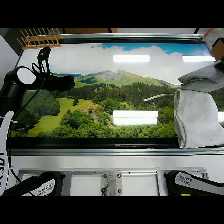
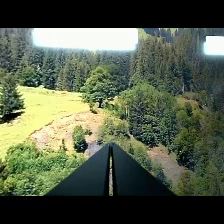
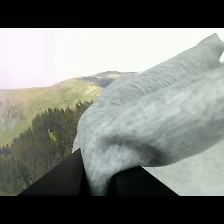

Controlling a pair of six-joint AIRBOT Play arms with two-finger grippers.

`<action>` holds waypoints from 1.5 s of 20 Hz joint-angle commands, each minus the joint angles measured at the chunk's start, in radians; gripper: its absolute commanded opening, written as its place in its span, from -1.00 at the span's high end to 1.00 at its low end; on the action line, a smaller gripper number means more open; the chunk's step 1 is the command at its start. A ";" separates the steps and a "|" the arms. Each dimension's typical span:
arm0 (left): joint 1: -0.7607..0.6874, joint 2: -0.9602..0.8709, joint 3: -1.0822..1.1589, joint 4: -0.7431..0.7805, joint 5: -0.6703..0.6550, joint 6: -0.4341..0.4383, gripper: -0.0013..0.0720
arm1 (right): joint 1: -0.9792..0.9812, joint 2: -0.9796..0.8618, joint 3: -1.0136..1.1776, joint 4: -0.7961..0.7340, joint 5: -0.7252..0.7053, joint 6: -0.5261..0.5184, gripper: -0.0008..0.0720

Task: Fold the clothes and pants, and hang the long-sleeved shirts on hangers.

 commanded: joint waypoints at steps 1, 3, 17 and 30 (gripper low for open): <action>-0.001 0.000 0.000 0.001 0.000 0.001 0.94 | -0.069 0.079 -0.023 -0.051 0.121 0.052 0.90; -0.001 0.000 0.000 0.001 0.000 0.006 0.94 | -0.069 0.114 -0.068 -0.185 0.204 0.087 0.90; -0.001 0.000 -0.001 0.001 -0.006 0.006 0.94 | -0.069 0.211 -0.540 -0.597 0.243 0.115 0.90; -0.001 -0.001 -0.002 0.000 -0.012 0.006 0.94 | -0.024 0.322 -0.539 -0.391 0.117 0.003 -0.74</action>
